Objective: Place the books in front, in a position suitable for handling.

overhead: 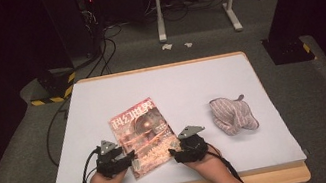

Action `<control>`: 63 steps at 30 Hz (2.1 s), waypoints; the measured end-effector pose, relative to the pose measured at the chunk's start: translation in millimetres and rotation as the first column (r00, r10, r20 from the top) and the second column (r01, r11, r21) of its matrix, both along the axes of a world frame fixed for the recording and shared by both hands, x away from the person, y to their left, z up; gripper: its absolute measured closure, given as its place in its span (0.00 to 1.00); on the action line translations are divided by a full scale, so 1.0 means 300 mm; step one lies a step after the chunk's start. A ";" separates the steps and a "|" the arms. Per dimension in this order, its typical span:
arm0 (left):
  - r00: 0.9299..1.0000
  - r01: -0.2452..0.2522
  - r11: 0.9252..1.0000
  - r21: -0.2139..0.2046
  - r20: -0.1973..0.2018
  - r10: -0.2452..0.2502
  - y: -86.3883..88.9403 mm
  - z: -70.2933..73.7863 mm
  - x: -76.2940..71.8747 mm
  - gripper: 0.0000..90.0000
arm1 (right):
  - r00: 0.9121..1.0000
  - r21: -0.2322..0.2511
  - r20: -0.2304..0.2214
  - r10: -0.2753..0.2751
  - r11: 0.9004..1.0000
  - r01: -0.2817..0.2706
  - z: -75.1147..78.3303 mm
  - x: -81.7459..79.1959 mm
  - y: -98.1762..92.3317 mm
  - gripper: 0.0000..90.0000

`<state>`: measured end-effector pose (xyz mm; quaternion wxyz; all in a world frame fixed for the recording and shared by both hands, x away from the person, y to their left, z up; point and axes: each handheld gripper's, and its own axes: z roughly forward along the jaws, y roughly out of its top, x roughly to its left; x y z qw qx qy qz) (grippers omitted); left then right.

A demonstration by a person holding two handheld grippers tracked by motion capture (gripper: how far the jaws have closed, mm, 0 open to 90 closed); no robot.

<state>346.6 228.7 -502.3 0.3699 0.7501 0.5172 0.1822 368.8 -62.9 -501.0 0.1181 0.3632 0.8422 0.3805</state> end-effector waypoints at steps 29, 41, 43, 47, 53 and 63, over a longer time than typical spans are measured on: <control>0.986 0.168 0.986 0.003 0.007 -0.168 -0.189 0.002 0.061 0.49 | 0.996 0.032 0.006 -0.088 0.996 0.088 -0.005 -0.113 -0.223 0.47; 0.984 0.177 0.984 -0.025 -0.004 -0.177 -0.198 0.000 0.033 0.51 | 0.995 0.024 0.001 -0.097 0.995 0.097 -0.002 -0.089 -0.210 0.47; 0.984 0.180 0.984 -0.019 -0.006 -0.180 -0.203 0.001 0.037 0.52 | 0.995 0.018 -0.002 -0.100 0.995 0.100 0.000 -0.089 -0.210 0.48; 0.983 0.185 0.983 -0.014 -0.003 -0.186 -0.213 0.001 0.043 0.52 | 0.994 0.012 0.002 -0.106 0.994 0.106 0.001 -0.093 -0.216 0.47; 0.982 0.187 0.982 -0.014 0.004 -0.187 -0.216 -0.001 0.046 0.52 | 0.994 0.013 0.002 -0.110 0.994 0.110 0.001 -0.097 -0.220 0.48; 0.983 0.183 0.983 -0.024 0.005 -0.183 -0.219 -0.003 0.050 0.52 | 0.993 0.020 -0.001 -0.120 0.993 0.120 0.000 -0.104 -0.225 0.48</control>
